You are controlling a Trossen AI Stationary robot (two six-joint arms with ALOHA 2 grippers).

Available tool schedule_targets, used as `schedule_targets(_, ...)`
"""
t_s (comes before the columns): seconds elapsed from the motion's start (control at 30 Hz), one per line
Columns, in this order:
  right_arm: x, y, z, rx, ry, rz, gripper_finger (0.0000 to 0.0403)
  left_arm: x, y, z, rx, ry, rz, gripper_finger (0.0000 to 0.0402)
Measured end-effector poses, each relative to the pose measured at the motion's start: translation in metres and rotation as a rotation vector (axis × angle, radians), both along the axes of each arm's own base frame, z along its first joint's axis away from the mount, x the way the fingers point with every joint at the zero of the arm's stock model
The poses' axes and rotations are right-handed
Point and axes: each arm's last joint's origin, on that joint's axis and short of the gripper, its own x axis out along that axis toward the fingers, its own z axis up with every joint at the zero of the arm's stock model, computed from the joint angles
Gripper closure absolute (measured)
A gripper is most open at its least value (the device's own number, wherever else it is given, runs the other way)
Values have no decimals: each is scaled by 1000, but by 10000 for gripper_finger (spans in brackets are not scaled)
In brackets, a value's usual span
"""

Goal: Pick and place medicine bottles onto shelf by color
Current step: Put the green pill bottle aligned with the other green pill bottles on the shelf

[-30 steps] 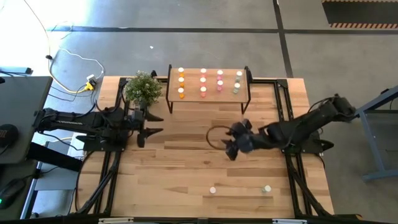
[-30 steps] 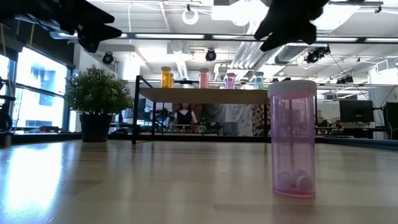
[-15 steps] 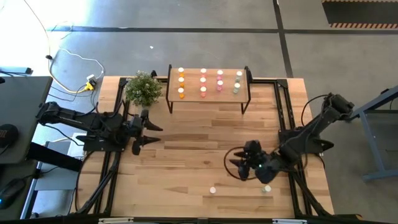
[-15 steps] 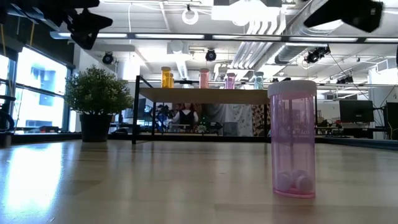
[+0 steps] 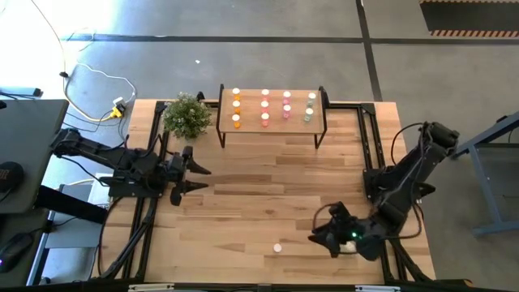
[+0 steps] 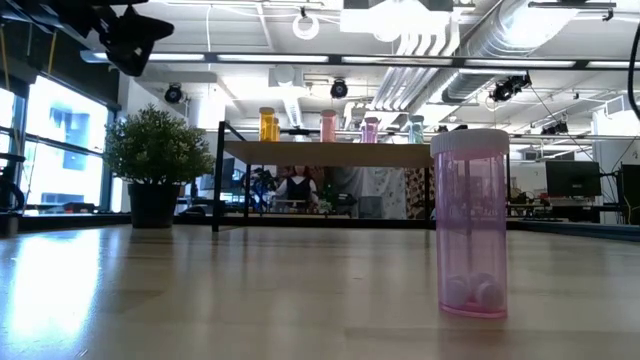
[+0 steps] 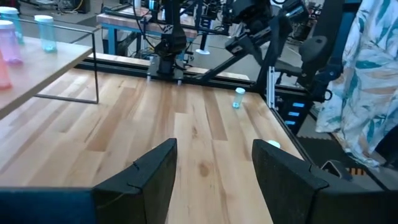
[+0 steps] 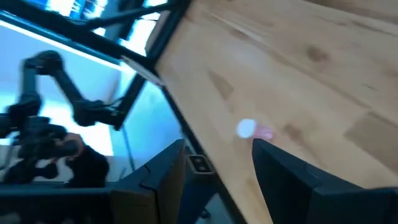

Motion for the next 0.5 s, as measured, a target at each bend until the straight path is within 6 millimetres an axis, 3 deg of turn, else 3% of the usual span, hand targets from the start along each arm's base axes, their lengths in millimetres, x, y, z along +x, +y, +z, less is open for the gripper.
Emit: schedule_targets(0.5,-46,42,21,34,-264,46,224,0,-2,0,-70,0,3,202)
